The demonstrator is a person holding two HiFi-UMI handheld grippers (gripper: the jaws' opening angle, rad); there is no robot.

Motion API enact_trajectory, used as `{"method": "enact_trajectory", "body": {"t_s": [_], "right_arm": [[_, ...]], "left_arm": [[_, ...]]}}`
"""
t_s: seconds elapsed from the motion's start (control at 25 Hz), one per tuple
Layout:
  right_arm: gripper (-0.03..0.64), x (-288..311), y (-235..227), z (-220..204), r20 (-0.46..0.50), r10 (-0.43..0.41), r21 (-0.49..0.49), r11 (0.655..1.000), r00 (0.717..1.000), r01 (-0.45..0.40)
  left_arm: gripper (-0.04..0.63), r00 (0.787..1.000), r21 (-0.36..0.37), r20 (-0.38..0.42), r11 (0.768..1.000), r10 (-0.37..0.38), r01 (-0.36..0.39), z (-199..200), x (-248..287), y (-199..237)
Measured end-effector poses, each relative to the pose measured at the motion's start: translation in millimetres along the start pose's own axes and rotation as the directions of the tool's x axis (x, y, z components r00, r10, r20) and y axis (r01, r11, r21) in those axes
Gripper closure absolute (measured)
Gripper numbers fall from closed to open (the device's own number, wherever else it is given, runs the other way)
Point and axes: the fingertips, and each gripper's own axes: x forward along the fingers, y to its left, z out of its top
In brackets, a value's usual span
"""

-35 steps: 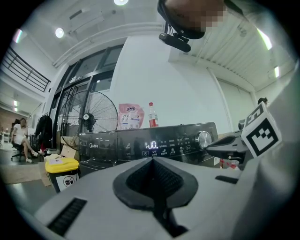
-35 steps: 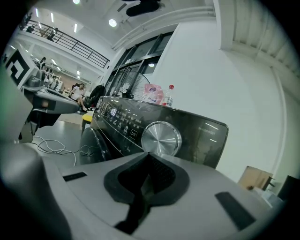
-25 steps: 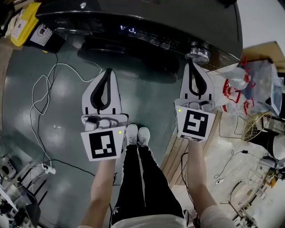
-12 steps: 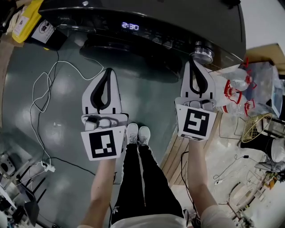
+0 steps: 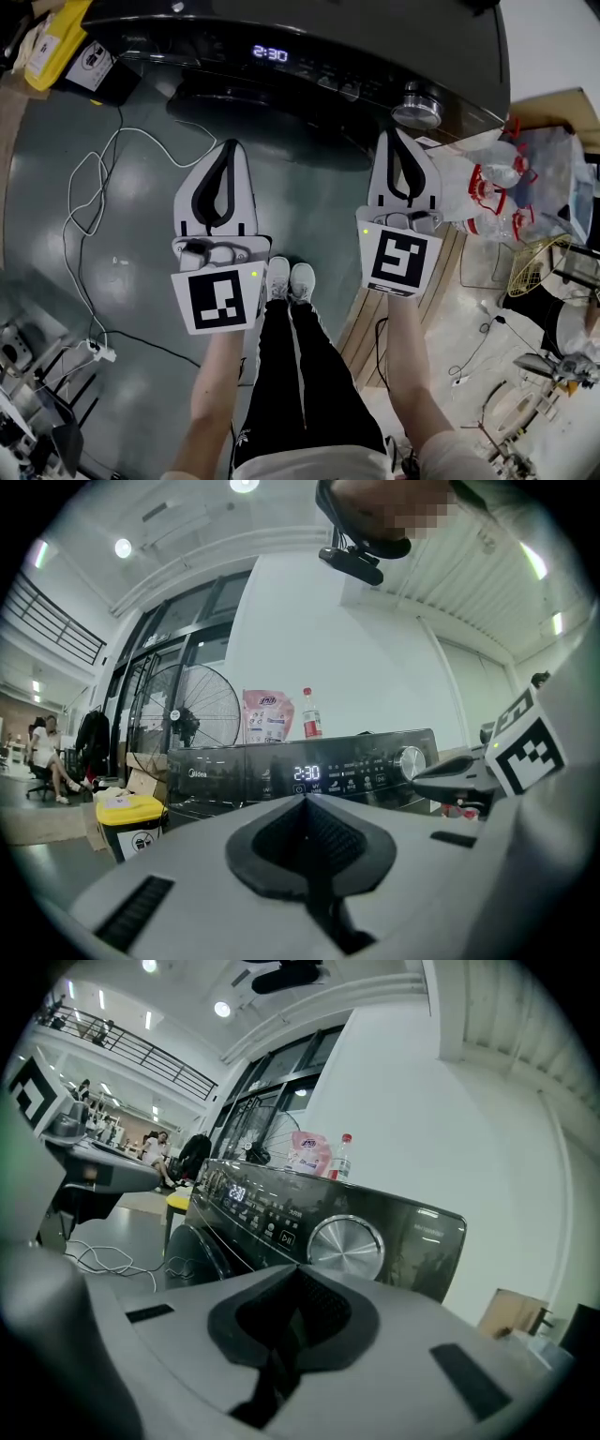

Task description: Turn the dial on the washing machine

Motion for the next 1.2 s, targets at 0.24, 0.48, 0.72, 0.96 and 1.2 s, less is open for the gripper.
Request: {"method": "enact_trajectory", "body": {"t_s": [0.24,0.48,0.72,0.96,1.2], "right_arm": [[0.614,-16.5,9.0,28.4,0.009,0.046,0.055,0.997,0.999,-0.047],[0.614,-38.9,4.2,96.7,0.045,0.085,0.089,0.992,0.995,-0.088],[0.614,-81.3,-4.4,181.6,0.098,0.100,0.096,0.989,0.990,-0.109],[0.614,-121.9,1.4,231.9,0.131,0.153,0.198,0.964,0.980,-0.177],[0.614,-156.3,-10.4,255.2,0.167,0.139,0.170,0.971,0.976,-0.167]], "left_arm": [[0.597,0.999,-0.035,0.044,0.999,-0.004,0.006,35.6,0.0,-4.4],[0.597,0.994,-0.040,0.105,0.999,-0.018,0.023,109.5,-9.3,-3.4],[0.597,0.994,-0.036,0.109,0.999,-0.021,0.025,176.9,-46.9,-0.7],[0.597,0.992,0.003,0.116,0.998,-0.058,0.058,233.9,-81.4,-16.1],[0.597,0.982,0.048,0.159,0.995,-0.099,0.092,267.0,-111.3,-30.2]]}}
